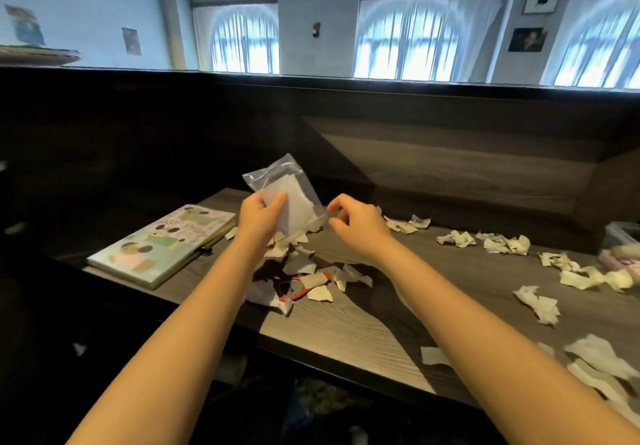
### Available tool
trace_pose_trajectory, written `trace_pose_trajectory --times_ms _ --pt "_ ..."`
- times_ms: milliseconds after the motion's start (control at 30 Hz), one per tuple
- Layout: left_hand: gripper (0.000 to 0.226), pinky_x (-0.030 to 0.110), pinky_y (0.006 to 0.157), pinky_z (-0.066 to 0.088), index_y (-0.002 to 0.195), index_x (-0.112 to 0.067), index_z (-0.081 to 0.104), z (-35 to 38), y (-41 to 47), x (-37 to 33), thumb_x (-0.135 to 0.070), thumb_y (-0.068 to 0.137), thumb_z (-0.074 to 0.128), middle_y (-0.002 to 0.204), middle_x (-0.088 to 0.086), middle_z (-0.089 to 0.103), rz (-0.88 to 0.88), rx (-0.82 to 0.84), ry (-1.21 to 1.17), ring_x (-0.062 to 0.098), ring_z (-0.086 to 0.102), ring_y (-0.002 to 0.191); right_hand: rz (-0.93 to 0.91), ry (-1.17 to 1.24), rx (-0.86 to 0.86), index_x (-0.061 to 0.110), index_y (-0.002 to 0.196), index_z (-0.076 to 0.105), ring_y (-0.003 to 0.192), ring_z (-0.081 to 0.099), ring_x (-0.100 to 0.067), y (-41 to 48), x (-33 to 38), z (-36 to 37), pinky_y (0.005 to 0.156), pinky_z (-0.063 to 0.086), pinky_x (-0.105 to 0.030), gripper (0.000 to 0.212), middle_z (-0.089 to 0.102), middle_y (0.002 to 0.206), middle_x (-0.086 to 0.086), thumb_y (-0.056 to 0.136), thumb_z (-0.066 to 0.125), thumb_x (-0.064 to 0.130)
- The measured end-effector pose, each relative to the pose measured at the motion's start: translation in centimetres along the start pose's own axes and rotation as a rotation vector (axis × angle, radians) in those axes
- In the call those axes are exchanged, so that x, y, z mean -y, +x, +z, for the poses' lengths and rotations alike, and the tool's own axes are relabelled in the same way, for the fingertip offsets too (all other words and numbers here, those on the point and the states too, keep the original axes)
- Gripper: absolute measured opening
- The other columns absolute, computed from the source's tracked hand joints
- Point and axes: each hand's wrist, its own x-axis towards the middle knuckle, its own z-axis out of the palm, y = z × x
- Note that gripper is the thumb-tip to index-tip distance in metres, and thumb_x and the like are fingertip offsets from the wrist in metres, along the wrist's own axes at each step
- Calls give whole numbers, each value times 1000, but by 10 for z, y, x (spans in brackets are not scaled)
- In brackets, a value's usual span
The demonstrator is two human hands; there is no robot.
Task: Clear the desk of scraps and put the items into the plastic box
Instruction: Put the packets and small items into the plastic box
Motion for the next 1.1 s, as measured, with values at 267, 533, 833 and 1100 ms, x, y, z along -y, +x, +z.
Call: trace_pose_trajectory --times_ms 267,533,833,1100 --pt "15 31 66 40 95 -8 49 -77 -26 40 -23 94 50 95 11 51 -116 -246 9 24 49 89 -39 -379 479 23 121 57 112 46 -21 -29 23 38 92 45 -36 47 50 121 -3 84 62 50" --pt "12 35 77 42 93 -6 52 -89 -35 55 -18 92 51 91 9 54 -126 -202 65 22 51 86 131 -307 527 17 120 52 111 48 -22 -19 27 52 90 43 -33 54 51 124 -6 77 74 41" --pt "21 32 75 45 105 -4 58 -88 -37 58 -18 92 52 99 10 58 -96 -180 67 22 55 91 175 -292 404 20 108 59 99 57 -21 -3 14 64 89 50 -38 32 61 105 -2 85 64 42" --pt "26 39 71 48 66 -22 47 -90 -39 53 -21 89 58 81 10 54 -63 -217 7 21 52 78 151 -126 -32 19 108 58 95 59 -25 -4 16 53 85 52 -46 22 64 106 -7 96 47 34"
